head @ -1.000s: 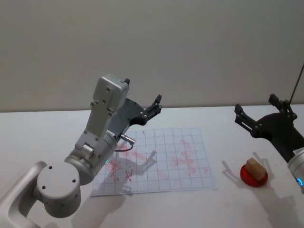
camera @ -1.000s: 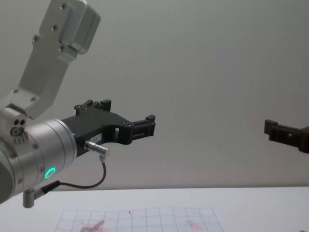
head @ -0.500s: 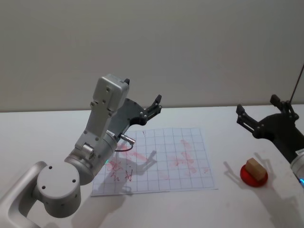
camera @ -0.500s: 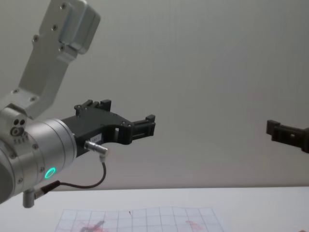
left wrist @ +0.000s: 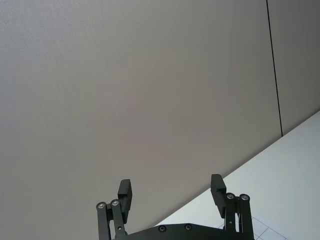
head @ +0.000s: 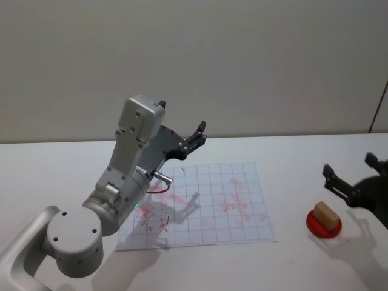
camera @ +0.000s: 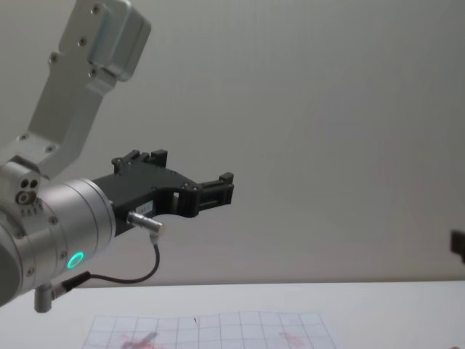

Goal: Use the one hand to pick up the stamp and affix it onto the A4 paper.

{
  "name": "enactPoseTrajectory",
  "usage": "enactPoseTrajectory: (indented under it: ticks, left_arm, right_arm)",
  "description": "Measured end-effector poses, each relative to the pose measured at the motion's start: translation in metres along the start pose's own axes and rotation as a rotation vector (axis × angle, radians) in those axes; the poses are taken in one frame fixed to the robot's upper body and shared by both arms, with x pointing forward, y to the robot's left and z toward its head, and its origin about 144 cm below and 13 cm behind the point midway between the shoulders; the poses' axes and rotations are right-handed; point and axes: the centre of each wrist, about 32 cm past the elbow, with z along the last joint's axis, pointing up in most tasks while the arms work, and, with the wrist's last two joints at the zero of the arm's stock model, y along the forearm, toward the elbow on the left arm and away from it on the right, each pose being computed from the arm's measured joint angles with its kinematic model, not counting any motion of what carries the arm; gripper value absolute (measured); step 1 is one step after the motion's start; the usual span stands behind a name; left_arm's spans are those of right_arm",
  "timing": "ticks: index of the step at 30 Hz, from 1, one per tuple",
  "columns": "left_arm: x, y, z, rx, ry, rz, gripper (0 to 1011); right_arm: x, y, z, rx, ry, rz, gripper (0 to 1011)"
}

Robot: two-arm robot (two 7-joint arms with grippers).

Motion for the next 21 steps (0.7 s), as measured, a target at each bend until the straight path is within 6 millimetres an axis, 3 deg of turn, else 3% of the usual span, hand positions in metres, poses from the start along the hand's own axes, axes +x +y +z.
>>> enactPoseTrajectory:
  ticks: [9,21]
  left_arm:
    - [0.000,0.000,0.000,0.000,0.000,0.000,1001]
    - [0.000,0.000,0.000,0.000,0.000,0.000,1001]
  right_arm:
    - [0.007,-0.022,-0.013,-0.125,0.003,-0.010,1001]
    - [0.012,-0.024,-0.026,-0.253,-0.042,-0.002,1001]
